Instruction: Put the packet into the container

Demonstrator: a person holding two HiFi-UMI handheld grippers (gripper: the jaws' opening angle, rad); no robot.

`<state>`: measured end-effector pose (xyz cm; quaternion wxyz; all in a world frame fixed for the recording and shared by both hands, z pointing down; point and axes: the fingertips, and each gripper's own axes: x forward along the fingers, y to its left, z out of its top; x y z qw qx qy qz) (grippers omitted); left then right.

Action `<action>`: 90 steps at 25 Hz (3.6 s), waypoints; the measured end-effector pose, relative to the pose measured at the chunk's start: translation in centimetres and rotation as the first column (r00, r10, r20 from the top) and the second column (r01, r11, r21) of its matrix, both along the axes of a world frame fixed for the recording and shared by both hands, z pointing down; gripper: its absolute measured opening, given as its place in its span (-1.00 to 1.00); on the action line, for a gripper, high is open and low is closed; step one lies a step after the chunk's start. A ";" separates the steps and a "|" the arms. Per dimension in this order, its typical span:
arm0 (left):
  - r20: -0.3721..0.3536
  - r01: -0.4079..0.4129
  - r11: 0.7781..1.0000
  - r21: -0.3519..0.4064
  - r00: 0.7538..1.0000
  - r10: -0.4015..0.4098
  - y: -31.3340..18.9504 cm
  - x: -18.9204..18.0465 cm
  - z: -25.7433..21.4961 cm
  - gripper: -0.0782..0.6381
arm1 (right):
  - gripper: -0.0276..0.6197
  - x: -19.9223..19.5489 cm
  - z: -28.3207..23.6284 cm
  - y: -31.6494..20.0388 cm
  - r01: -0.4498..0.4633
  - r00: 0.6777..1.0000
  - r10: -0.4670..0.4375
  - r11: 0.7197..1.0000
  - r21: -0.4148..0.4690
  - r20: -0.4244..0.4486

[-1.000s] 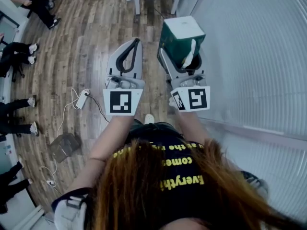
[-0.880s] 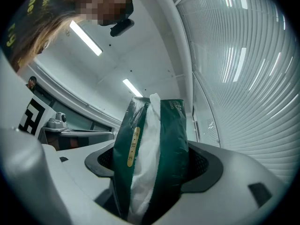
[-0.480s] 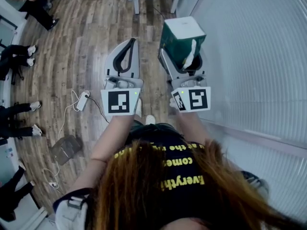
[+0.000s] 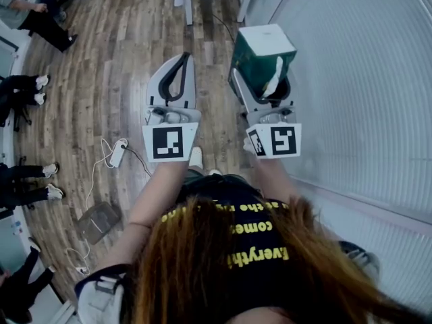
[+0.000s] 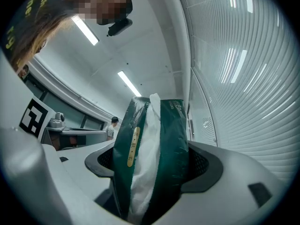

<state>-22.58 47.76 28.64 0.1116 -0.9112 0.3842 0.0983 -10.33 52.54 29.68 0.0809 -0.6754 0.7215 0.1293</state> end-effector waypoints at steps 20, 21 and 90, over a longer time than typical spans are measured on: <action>-0.032 -0.018 1.000 -0.024 0.999 0.018 -12.5 -2.3 -1.1 -0.78 | 0.25 -2.2 -1.7 -12.0 -0.016 1.000 0.016 1.000 -0.017 -0.012; -0.030 -0.018 0.999 -0.029 0.999 0.017 -13.5 -2.1 -1.2 -0.78 | 0.25 -1.8 -1.8 -13.0 -0.018 1.000 0.018 1.000 -0.022 -0.010; -0.012 0.108 0.994 -0.005 0.994 -0.108 -24.6 10.3 -2.7 -0.78 | 0.25 11.5 -2.1 -25.9 0.089 0.995 -0.089 0.996 0.003 0.034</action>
